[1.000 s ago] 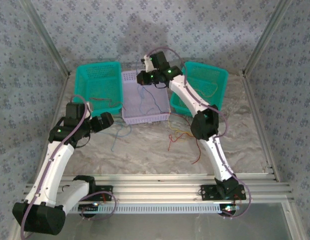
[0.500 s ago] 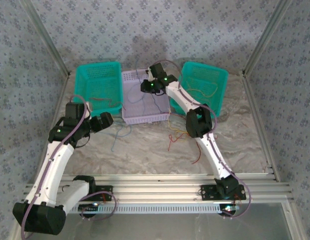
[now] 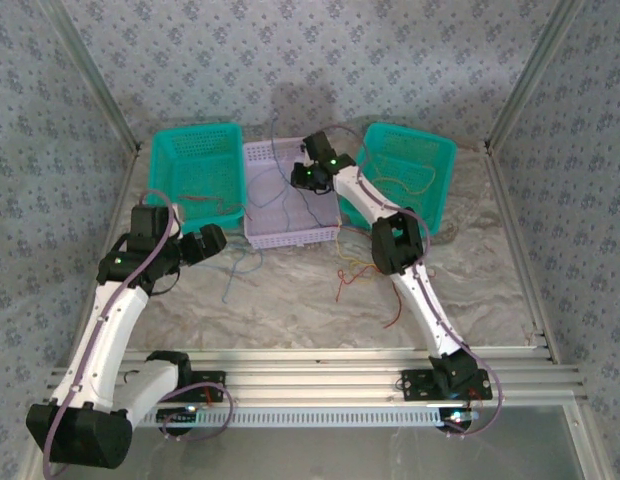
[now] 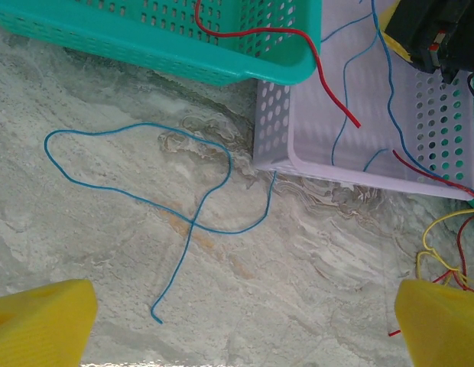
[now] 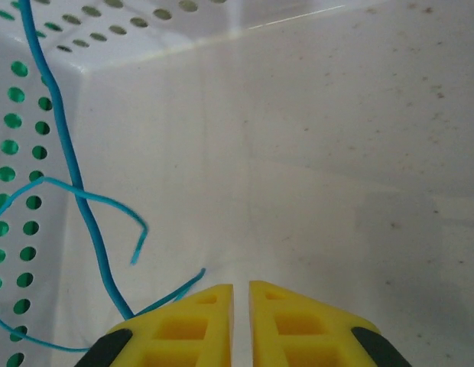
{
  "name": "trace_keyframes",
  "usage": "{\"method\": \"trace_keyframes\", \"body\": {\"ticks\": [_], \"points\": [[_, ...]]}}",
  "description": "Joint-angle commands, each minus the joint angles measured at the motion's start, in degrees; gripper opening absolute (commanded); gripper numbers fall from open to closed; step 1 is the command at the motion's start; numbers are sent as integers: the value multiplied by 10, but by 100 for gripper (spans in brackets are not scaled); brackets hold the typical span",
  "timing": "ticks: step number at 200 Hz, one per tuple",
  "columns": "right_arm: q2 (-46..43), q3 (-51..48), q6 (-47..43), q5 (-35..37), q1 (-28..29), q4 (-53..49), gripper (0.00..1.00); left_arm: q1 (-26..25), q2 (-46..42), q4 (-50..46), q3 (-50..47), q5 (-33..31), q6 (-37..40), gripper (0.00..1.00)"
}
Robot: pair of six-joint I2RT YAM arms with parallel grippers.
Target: Untangle the cables
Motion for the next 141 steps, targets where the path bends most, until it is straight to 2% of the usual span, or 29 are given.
{"method": "trace_keyframes", "body": {"ticks": [1, 57, 90, 118, 141], "points": [[14, 0, -28, 13, 17, -31, 14, 7, 2, -2, 0, 12, 5, 100], [-10, -7, -46, 22, 23, -40, 14, 10, 4, -3, 0, 14, 7, 100], [-53, -35, -54, 32, 24, -16, 18, 10, 1, -2, 0, 14, 7, 100], [-64, -35, -65, 18, 36, 1, 23, 10, 1, -2, 0, 15, 7, 100], [-72, -38, -69, 32, 43, -7, 26, 11, 0, -2, -1, 16, 7, 100]]}}
